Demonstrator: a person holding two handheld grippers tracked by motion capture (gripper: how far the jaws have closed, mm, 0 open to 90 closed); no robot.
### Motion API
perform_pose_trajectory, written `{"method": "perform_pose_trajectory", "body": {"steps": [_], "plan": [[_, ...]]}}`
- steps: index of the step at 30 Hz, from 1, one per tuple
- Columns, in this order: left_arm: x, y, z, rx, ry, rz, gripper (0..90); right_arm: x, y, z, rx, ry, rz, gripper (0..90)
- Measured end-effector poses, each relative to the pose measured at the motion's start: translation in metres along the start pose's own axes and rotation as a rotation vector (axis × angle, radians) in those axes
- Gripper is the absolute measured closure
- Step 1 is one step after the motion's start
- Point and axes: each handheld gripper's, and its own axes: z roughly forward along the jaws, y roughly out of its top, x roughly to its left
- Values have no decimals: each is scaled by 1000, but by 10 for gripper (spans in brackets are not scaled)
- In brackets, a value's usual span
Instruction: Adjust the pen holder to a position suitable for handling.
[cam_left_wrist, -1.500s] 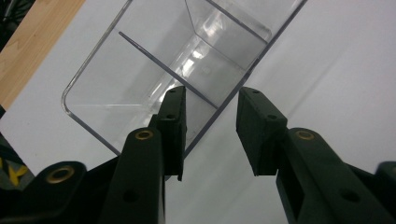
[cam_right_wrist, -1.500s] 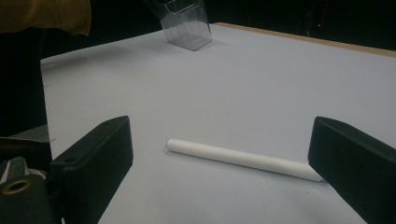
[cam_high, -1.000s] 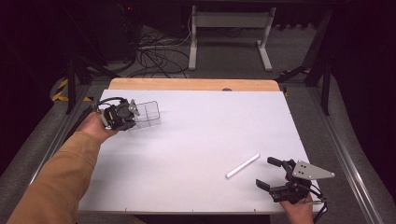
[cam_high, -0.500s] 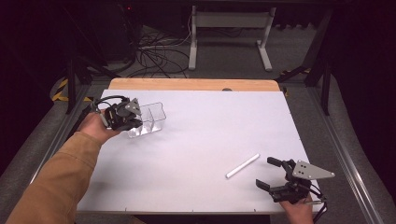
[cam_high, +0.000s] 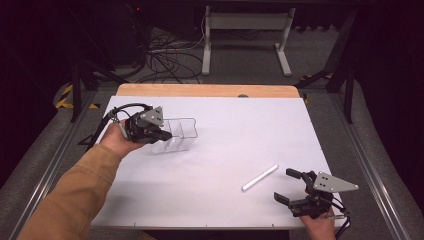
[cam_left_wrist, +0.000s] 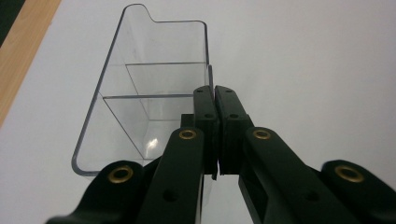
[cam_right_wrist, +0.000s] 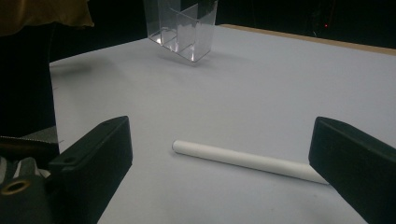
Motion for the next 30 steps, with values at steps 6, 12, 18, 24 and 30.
{"method": "perform_pose_trajectory", "body": {"steps": [6,12,18,24,30], "plan": [[-11,16,11,-71,-72,40,890,0,0,0,0,2,-4,66],[-17,25,24,-126,-124,58,890,0,0,-1,-2,2,-3,66],[-18,34,41,-170,-158,55,890,0,0,-1,-1,4,-4,65],[-22,41,54,-190,-177,65,891,0,0,-1,-1,5,-4,65],[-24,42,62,-192,-203,72,890,0,0,-1,-1,6,-4,65]]}}
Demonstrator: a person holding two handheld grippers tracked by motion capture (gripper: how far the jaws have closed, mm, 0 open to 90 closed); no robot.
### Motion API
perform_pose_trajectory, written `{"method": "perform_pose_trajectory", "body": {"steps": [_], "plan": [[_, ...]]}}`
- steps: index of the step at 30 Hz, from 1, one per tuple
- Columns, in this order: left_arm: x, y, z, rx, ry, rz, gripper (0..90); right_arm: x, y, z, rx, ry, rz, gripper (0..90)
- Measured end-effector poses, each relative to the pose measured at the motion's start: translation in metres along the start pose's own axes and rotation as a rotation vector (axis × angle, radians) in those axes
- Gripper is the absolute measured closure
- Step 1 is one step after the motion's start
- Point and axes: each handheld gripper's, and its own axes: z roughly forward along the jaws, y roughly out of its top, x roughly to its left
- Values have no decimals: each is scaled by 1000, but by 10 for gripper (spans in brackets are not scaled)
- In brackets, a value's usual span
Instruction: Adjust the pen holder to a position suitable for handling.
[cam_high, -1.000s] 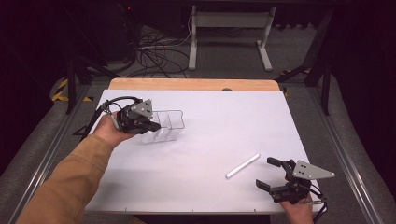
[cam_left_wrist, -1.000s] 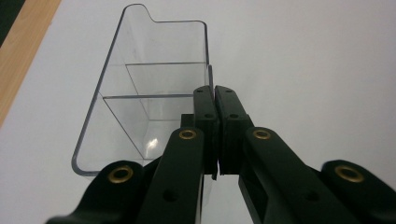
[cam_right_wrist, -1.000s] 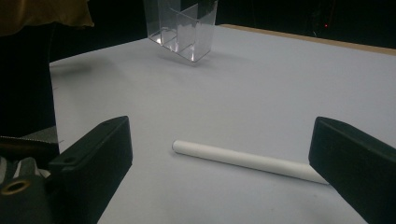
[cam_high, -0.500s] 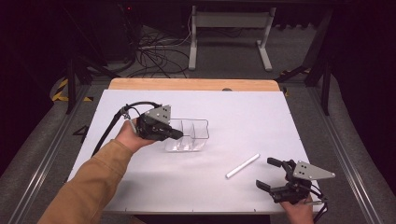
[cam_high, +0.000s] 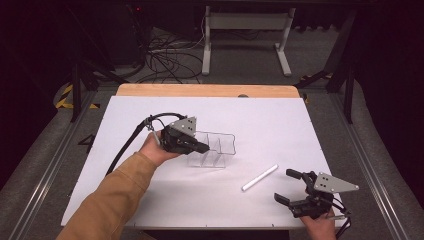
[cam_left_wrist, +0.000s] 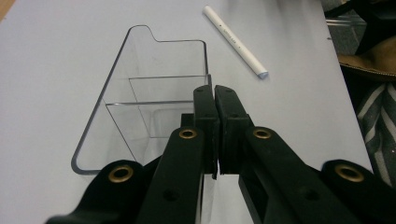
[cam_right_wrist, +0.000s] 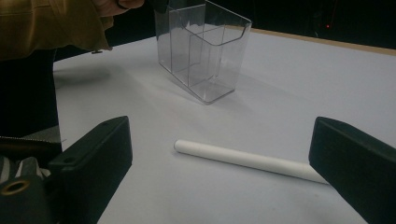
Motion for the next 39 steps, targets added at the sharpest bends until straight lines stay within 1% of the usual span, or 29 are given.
{"method": "perform_pose_trajectory", "body": {"steps": [3,9,15,16,20,21,27,31,34,38,39], "plan": [[0,-1,-1,6,-1,0,890,0,0,0,0,1,0,65],[-2,-7,-3,38,8,10,887,0,0,0,2,3,2,65],[-1,-13,-6,91,27,21,879,0,0,1,6,5,3,66],[-1,-13,-6,95,32,23,879,0,0,1,6,7,1,65],[0,-15,-7,111,27,24,879,0,0,1,7,7,2,66],[0,-16,-7,117,30,19,878,0,0,1,7,7,2,65],[1,-20,-8,134,37,21,873,0,-1,2,7,9,4,65],[1,-22,-9,131,38,24,873,0,-1,2,9,9,5,65],[0,-22,-9,139,40,26,871,0,-1,2,9,8,6,65],[0,-23,-9,139,34,28,865,0,-1,2,8,10,7,65],[-1,-22,-10,133,28,27,841,0,-1,2,8,10,7,65]]}}
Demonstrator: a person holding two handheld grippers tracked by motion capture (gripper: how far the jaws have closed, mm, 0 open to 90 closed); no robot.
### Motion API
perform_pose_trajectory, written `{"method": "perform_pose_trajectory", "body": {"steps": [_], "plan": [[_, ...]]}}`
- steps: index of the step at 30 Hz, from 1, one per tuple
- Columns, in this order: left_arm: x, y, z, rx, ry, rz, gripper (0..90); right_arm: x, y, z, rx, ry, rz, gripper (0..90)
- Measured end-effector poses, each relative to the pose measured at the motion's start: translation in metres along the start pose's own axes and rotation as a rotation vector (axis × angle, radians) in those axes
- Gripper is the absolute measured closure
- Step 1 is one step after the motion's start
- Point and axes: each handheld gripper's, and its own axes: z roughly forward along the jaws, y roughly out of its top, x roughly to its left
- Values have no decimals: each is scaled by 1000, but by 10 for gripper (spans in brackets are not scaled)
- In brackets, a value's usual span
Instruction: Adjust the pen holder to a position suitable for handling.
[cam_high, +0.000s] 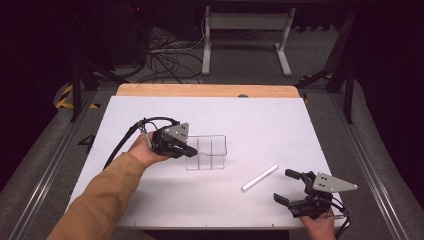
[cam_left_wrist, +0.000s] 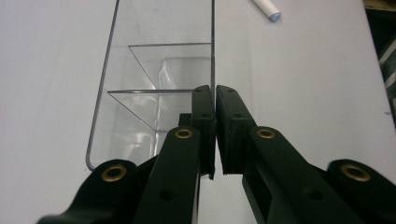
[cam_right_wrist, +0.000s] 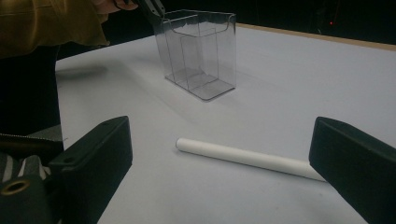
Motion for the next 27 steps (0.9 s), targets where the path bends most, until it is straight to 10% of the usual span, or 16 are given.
{"method": "perform_pose_trajectory", "body": {"steps": [27], "plan": [[-37,-18,-50,-276,180,-158,355,2,9,2,1,-28,-38,50]]}}
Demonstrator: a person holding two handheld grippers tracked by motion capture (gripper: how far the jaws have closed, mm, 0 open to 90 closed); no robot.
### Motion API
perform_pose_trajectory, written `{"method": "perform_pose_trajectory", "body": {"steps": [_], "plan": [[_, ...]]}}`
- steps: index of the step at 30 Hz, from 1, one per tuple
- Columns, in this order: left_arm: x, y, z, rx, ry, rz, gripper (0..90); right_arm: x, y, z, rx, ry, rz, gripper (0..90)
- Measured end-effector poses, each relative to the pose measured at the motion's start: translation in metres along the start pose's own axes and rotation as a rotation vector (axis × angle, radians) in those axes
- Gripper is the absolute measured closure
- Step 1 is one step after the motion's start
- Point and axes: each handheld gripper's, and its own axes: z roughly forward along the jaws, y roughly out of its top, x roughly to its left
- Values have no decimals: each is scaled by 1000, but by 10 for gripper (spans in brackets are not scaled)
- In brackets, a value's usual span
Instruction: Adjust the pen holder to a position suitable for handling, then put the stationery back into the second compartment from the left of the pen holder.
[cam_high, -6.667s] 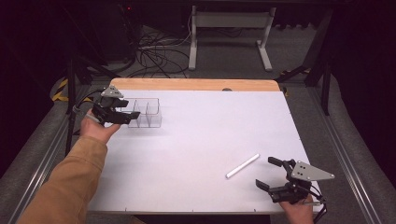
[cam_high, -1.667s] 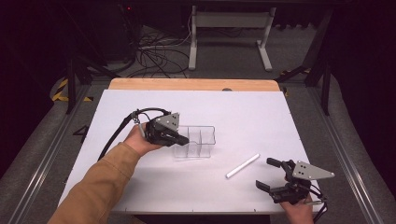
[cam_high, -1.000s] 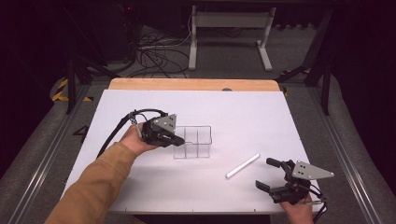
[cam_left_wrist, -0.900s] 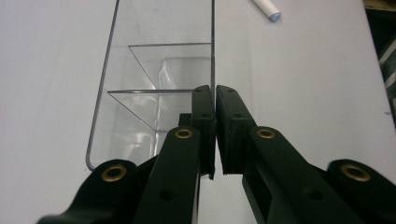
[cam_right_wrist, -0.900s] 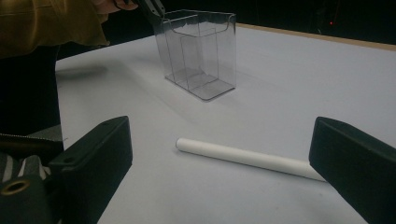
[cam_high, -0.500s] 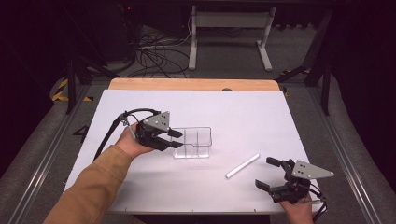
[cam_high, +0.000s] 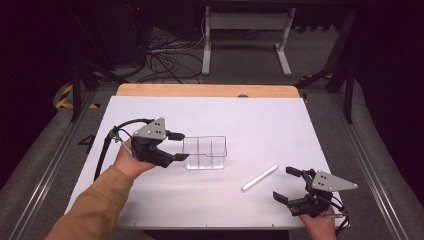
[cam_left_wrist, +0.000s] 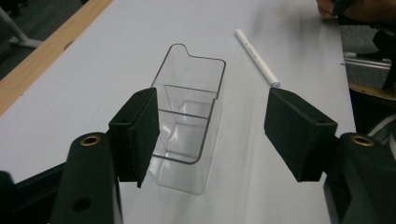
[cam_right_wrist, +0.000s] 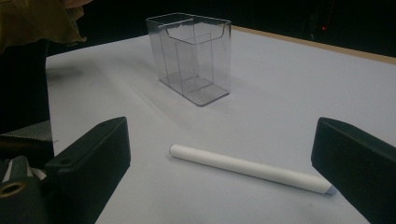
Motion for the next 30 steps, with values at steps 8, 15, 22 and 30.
{"method": "perform_pose_trajectory", "body": {"steps": [8,15,22,30], "plan": [[-6,-11,-17,-85,30,-80,255,1,2,0,-3,1,-5,28],[-22,-25,-29,-138,102,-113,143,3,7,-3,-43,-17,-18,0],[-47,-51,-38,-212,181,-173,53,3,11,-4,-20,-42,-6,0],[-60,-84,-43,-204,233,-229,48,0,20,3,-32,-67,67,0]]}}
